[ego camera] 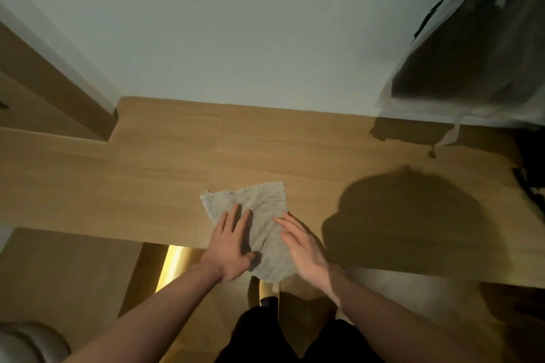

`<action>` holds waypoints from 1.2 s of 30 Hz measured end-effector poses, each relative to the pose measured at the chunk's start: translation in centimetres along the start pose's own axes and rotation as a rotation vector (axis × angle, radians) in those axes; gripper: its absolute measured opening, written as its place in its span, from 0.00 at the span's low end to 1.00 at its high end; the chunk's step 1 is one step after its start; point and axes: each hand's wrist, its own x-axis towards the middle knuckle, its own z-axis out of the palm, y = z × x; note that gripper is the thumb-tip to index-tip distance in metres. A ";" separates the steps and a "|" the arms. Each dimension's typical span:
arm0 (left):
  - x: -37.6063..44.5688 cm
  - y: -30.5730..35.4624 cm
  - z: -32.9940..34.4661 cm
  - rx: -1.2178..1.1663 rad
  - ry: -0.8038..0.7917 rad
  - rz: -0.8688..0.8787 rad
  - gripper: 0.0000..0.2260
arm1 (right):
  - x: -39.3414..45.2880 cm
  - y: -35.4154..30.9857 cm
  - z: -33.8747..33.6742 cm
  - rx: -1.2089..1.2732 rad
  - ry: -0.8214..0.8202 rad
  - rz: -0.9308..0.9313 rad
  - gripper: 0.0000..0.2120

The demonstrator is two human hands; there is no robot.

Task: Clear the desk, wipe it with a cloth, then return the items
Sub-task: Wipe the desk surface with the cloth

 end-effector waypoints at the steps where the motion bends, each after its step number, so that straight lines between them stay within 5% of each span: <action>1: 0.5 0.2 -0.1 0.002 -0.052 -0.003 0.51 | -1.1 1.6 -1.5 -0.020 0.069 -0.005 0.18; 9: 2.8 6.4 3.2 0.195 -0.201 -0.030 0.51 | -10.3 13.3 -11.3 -0.300 0.365 0.232 0.25; 17: 4.0 17.5 8.6 0.316 -0.186 0.088 0.38 | -19.5 20.8 -17.2 -0.246 0.502 0.441 0.29; 23: 5.2 26.8 13.1 0.343 -0.162 0.132 0.33 | -25.7 24.8 -23.3 -0.098 0.571 0.427 0.31; 36: 6.3 47.7 18.9 0.443 -0.203 0.147 0.34 | -35.5 34.5 -37.7 -0.244 0.670 0.461 0.34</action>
